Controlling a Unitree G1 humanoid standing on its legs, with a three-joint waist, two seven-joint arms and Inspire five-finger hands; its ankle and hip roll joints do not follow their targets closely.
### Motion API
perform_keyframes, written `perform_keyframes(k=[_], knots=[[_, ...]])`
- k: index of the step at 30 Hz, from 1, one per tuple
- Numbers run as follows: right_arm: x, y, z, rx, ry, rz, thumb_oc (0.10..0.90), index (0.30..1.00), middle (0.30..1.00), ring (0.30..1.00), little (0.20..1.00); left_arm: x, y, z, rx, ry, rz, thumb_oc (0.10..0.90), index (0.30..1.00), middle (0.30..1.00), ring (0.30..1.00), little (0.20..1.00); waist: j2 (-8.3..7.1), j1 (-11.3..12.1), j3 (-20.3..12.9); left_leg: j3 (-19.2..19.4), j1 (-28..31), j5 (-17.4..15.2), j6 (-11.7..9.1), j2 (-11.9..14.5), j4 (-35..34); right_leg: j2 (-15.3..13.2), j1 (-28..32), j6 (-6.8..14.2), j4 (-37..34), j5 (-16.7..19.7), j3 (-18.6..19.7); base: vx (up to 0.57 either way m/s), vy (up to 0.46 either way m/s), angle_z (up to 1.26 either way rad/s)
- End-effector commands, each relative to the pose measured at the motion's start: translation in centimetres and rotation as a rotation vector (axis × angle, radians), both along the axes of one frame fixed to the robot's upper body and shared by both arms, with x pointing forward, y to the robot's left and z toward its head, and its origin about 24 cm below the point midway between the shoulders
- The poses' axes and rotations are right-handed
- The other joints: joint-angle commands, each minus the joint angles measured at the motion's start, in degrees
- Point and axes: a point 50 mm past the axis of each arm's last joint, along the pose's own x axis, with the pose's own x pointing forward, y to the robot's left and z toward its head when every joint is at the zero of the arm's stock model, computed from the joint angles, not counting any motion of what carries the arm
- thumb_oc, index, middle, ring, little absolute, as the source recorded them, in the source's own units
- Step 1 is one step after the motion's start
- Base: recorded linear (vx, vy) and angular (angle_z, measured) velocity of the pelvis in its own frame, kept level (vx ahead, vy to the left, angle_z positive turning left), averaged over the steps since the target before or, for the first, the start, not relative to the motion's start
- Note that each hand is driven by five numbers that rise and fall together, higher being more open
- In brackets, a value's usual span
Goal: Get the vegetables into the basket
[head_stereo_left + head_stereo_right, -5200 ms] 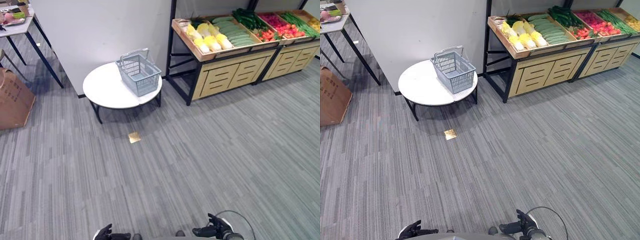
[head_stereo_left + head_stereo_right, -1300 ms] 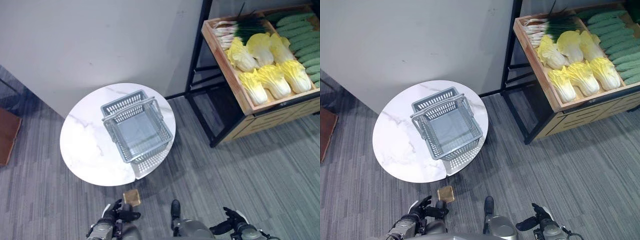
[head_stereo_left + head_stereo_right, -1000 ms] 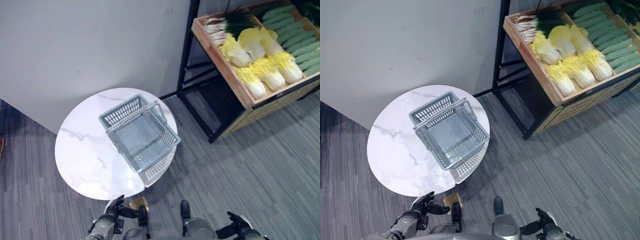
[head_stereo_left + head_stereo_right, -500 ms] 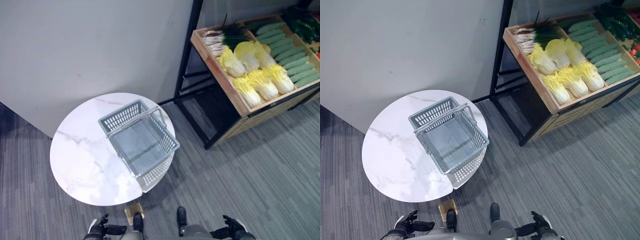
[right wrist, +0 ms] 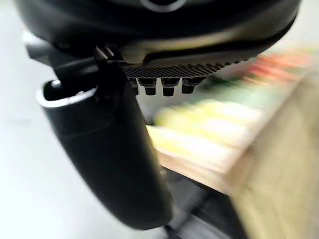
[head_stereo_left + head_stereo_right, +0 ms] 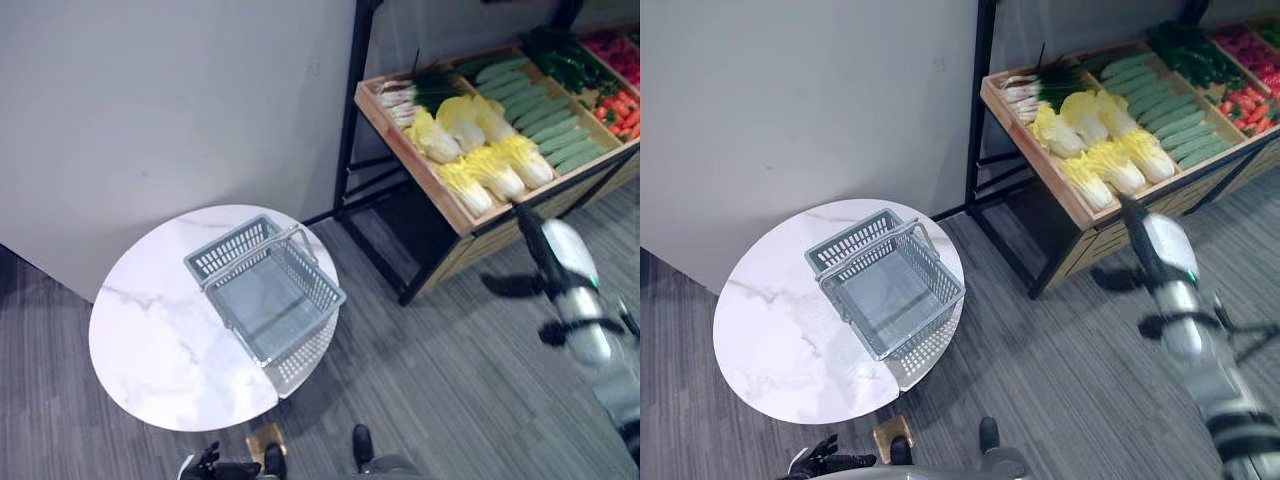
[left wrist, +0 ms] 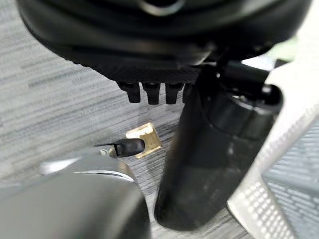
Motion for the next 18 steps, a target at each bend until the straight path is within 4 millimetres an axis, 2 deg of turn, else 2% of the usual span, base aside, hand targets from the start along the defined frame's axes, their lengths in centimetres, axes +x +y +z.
perform_keyframes(k=[1, 3, 4, 5, 6, 7, 8, 9, 10, 11, 15, 18], knots=[[1.7, 2.8, 2.6, -0.043, -0.091, 0.138, 0.9, 1.0, 1.0, 1.0, 1.0, 1.0, 1.9, 0.6, 0.054, 0.007, -0.029, 0.9, 1.0, 1.0, 1.0, 1.0, -2.42, 3.1, 0.8, 0.1, 0.2, 0.2, -3.4, 3.3, 0.4, -6.6, -1.5, 7.0, 0.0, 4.1, -1.1, 0.0, -0.015, 0.13], [3.0, 6.1, 3.9, -0.048, -0.11, 0.263, 0.9, 1.0, 1.0, 1.0, 1.0, 1.1, 1.8, 0.6, 0.052, 0.011, -0.035, 0.9, 1.0, 1.0, 1.0, 1.0, -2.37, 4.0, 1.1, -0.2, -0.1, 0.5, -3.5, 3.3, 0.4, -6.6, -1.3, 6.9, 0.0, 4.0, -1.6, -0.01, -0.012, 0.16], [3.6, 8.4, 4.7, -0.058, -0.11, 0.354, 0.9, 1.0, 1.0, 1.0, 1.0, 1.1, 1.8, 0.6, 0.052, 0.015, -0.043, 0.9, 1.0, 1.0, 1.0, 1.0, -2.35, 4.7, 1.2, -0.4, -0.4, 0.6, -3.6, 3.3, 0.4, -6.7, -1.4, 6.8, 0.0, 3.9, -1.7, -0.02, -0.006, 0.19], [4.0, 8.8, 4.8, -0.059, -0.102, 0.362, 0.9, 1.0, 1.0, 1.0, 1.0, 1.1, 1.7, 0.6, 0.051, 0.015, -0.043, 0.9, 1.0, 1.0, 1.0, 1.0, -2.24, 4.7, 1.4, -0.6, -0.5, 0.7, -3.7, 3.3, 0.4, -6.7, -1.3, 6.8, 0.0, 3.9, -1.8, -0.02, -0.005, 0.14], [4.5, 10.3, 5.2, -0.07, -0.1, 0.41, 0.9, 1.0, 1.0, 1.0, 1.0, 1.0, 1.7, 0.5, 0.054, 0.021, -0.05, 0.9, 1.0, 1.0, 1.0, 1.0, -2.28, 5.3, 1.5, -0.7, -0.7, 0.8, -3.7, 3.3, 0.4, -6.7, -1.4, 6.7, 0.0, 3.8, -1.9, -0.01, -0.003, 0.16], [4.5, 10.4, 5.3, -0.071, -0.101, 0.413, 0.9, 1.0, 1.0, 1.0, 1.0, 1.0, 1.7, 0.5, 0.052, 0.02, -0.047, 0.9, 1.0, 1.0, 1.0, 1.0, -2.21, 5.1, 1.5, -0.7, -0.7, 0.8, -3.7, 3.3, 0.4, -6.7, -1.4, 6.7, 0.0, 3.8, -1.9, -0.01, -0.006, 0.17], [5.0, 11.4, 5.5, -0.08, -0.092, 0.444, 0.9, 1.0, 1.0, 1.0, 1.0, 1.0, 1.6, 0.5, 0.052, 0.023, -0.052, 0.9, 1.0, 1.0, 1.0, 1.0, -2.24, 5.4, 1.7, -0.8, -0.9, 0.9, -3.8, 3.3, 0.4, -6.7, -1.4, 6.7, 0.0, 3.8, -2.1, -0.03, -0.012, 0.23], [5.7, 13.3, 6.2, -0.118, -0.085, 0.498, 0.9, 1.0, 1.0, 1.0, 1.0, 0.9, 1.7, 0.5, 0.057, 0.03, -0.058, 0.9, 1.0, 1.0, 1.0, 1.0, -2.44, 6.2, 2.0, -1.1, -1.4, 1.1, -3.9, 3.3, 0.4, -6.7, -1.5, 6.6, 0.0, 3.8, -2.3, -0.03, -0.012, 0.18], [5.8, 13.4, 6.2, -0.12, -0.086, 0.5, 0.9, 1.0, 1.0, 1.0, 1.0, 1.0, 1.6, 0.5, 0.055, 0.029, -0.055, 0.9, 1.0, 1.0, 1.0, 1.0, -2.36, 6.0, 2.1, -1.1, -1.4, 1.1, -3.9, 3.4, 0.4, -6.7, -1.6, 6.6, 0.0, 3.8, -2.3, -0.04, -0.014, 0.03], [6.4, 14.8, 7.0, -0.143, -0.079, 0.531, 0.9, 1.0, 1.0, 1.0, 1.0, 1.0, 1.9, 0.6, 0.068, 0.03, -0.06, 0.9, 1.0, 1.0, 1.0, 1.0, -2.59, 6.7, 2.5, -1.4, -1.9, 1.4, -4.0, 3.4, 0.4, -6.6, -1.8, 6.5, 0.0, 3.8, -2.5, -0.03, -0.014, 0.03], [8.0, 16.9, 8.2, -0.213, -0.059, 0.545, 0.9, 1.0, 1.0, 1.0, 1.0, 1.7, 2.3, 0.8, 0.087, 0.011, -0.055, 0.9, 1.0, 1.0, 1.0, 1.0, -2.91, 8.0, 3.7, -2.3, -3.6, 2.1, -4.2, 3.4, 0.4, -6.5, -2.8, 6.3, 0.0, 4.0, -3.0, -0.04, -0.018, 0.18], [8.7, 17.7, 8.2, -0.222, -0.047, 0.532, 0.9, 1.0, 1.0, 1.0, 1.0, 2.4, 2.3, 1.0, 0.095, -0.006, -0.059, 0.9, 1.0, 1.0, 1.0, 1.0, -3.06, 8.6, 4.3, -2.7, -4.5, 2.4, -4.1, 3.4, 0.4, -6.4, -3.3, 6.2, 0.0, 4.1, -3.1, -0.01, -0.004, 0.01]])
